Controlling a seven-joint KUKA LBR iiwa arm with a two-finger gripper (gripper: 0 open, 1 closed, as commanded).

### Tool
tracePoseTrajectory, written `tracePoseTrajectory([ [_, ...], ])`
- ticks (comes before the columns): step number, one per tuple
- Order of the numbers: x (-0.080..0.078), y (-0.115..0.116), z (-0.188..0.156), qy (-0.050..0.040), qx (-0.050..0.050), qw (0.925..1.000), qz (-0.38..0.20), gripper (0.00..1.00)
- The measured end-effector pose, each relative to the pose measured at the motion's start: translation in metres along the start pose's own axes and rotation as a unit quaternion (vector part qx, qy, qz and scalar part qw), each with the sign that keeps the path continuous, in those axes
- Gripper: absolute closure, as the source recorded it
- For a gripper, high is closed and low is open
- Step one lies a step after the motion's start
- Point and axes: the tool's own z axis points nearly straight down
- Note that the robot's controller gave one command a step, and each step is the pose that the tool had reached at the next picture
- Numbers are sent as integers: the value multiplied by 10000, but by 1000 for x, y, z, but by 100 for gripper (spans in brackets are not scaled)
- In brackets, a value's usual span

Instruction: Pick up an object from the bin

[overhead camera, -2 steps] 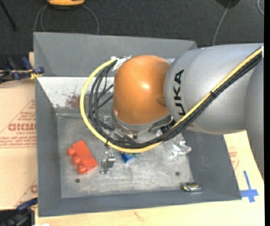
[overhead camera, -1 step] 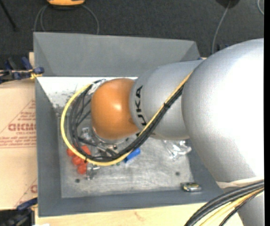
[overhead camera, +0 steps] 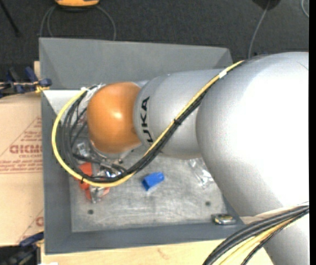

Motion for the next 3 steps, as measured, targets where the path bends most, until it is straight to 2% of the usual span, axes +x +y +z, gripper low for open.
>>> tracePoseTrajectory([
  [1, 0, 3, 0, -2, -30, 10000, 10, 100],
  [2, 3, -17, -146, 93, 0, 9999, 145, 100],
  [3, 11, -26, -57, 170, -21, 9979, -632, 100],
])
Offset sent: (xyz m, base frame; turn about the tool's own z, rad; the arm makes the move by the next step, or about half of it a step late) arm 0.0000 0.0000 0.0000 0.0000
